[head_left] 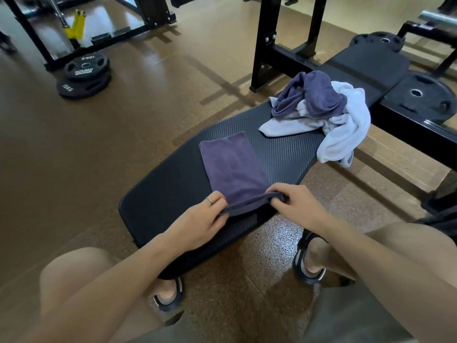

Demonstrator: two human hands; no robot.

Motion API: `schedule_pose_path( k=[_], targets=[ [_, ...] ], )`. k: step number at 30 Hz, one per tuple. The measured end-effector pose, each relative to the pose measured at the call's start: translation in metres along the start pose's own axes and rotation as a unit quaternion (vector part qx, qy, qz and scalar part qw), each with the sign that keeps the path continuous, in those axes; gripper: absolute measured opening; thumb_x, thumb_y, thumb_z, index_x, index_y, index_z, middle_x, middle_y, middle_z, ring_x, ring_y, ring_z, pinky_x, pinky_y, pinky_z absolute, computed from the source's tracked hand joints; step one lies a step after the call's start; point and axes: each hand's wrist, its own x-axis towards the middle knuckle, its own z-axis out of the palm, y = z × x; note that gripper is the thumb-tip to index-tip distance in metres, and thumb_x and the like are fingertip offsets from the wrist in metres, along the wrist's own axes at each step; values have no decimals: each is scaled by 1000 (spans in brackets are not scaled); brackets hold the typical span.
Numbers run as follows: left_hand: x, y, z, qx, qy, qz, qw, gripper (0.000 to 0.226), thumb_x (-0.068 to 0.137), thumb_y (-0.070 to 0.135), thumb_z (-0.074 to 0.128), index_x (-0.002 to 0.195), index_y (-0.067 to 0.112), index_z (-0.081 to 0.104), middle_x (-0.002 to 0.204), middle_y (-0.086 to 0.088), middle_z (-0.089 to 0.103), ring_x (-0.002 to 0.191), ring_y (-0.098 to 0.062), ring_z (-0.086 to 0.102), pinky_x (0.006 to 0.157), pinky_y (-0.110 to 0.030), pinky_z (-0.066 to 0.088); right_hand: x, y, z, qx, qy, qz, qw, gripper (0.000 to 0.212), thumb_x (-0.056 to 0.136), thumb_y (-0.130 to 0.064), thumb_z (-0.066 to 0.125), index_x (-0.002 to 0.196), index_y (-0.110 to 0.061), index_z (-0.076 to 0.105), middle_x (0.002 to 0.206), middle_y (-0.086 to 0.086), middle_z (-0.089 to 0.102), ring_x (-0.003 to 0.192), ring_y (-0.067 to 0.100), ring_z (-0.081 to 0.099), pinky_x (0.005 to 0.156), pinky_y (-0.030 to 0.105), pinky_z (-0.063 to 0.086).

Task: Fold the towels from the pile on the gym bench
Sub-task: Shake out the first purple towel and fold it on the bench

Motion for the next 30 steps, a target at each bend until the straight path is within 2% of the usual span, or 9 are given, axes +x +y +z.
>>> schedule_pose_path(
  k=[2,6,10,13,16,20,24,28,30],
  targets=[
    [5,-3,-6,-94,24,-77,992,15,106,29,44,100,19,52,100,7,51,81,-11,54,75,-34,49,10,1,-4,41,8,40,998,11,93,-21,61,84,-26,65,71,-10,65,68,7,59,69,34,47],
    [15,-7,-11,-189,51,-168,966,20,108,27,43,88,26,49,83,5,60,72,-11,56,68,-37,50,29,-2,-2,43,14,78,996,29,101,-30,58,74,-21,54,61,-17,57,60,1,49,59,21,34],
    [29,-13,-7,-265,69,-265,925,25,107,30,43,88,18,53,88,-5,67,81,-25,67,77,-51,57,43,-4,8,26,53,87,994,28,101,-36,56,84,-15,61,74,-2,66,76,17,61,72,37,47],
    [39,-16,-5,-295,69,-324,897,27,106,28,45,84,14,54,81,-4,63,72,-23,60,74,-47,56,49,-3,17,-16,79,92,992,27,100,-40,56,86,-18,63,78,-3,70,78,19,64,76,37,45],
    [45,-15,-4,-265,66,-336,902,28,105,25,45,82,11,53,76,-2,58,66,-16,51,62,-36,46,52,-2,22,-33,98,103,989,26,99,-42,57,86,-20,63,78,-5,70,77,20,63,71,34,41],
    [51,-17,-3,-217,52,-345,912,28,102,28,47,87,8,59,79,-8,68,70,-27,68,67,-46,56,56,-1,26,-42,106,125,986,27,99,-42,58,84,-19,58,72,-4,64,72,21,58,65,33,37],
    [53,-16,-5,-209,40,-338,917,30,101,28,48,87,4,59,77,-10,68,73,-32,68,70,-51,56,57,0,29,-52,107,128,985,28,100,-41,53,85,-17,53,73,0,63,75,29,59,69,39,46],
    [47,-14,-7,-243,30,-341,908,30,99,22,48,86,-3,56,82,-16,67,75,-31,66,68,-46,53,54,-4,26,-53,92,110,988,27,103,-34,48,83,-18,45,64,-5,54,66,27,52,68,36,31],
    [44,-13,-6,-246,31,-338,908,30,99,22,49,85,-4,54,83,-20,66,67,-27,60,63,-42,48,52,-7,24,-79,93,94,988,27,104,-32,47,82,-17,42,64,-4,51,64,26,47,69,37,27]
  ],
)
